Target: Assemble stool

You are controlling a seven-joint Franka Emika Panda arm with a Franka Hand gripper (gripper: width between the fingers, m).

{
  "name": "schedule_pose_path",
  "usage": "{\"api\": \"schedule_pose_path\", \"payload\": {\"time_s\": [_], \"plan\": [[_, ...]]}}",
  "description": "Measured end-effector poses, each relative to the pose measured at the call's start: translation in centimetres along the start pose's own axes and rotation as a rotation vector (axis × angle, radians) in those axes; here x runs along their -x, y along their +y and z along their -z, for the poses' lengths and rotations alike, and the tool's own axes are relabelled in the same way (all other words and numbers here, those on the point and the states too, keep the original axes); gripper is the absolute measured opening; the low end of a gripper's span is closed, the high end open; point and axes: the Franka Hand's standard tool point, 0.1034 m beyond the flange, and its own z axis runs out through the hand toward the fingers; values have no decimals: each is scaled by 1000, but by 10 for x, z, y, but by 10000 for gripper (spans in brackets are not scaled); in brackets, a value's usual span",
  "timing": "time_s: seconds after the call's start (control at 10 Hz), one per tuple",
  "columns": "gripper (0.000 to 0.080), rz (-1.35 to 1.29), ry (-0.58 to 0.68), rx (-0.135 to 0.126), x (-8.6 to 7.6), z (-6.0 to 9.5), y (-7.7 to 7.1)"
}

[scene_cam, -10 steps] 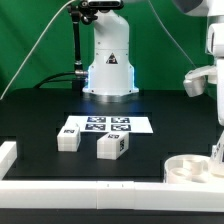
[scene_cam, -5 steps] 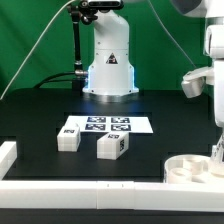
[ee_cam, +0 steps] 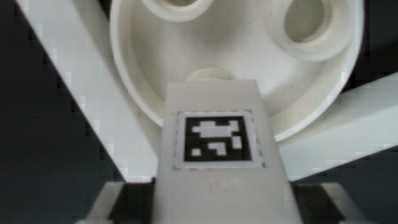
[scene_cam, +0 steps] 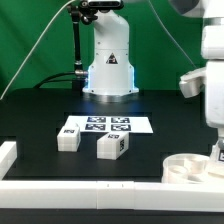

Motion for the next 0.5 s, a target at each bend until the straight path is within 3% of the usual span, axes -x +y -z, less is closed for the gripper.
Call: {"api": "schedule_pose_path", "payload": {"time_s": [0.2,0.5], "plan": [[338,-267,28,-35,4,0,4],[338,-425,25,-36,3,0,3]]}}
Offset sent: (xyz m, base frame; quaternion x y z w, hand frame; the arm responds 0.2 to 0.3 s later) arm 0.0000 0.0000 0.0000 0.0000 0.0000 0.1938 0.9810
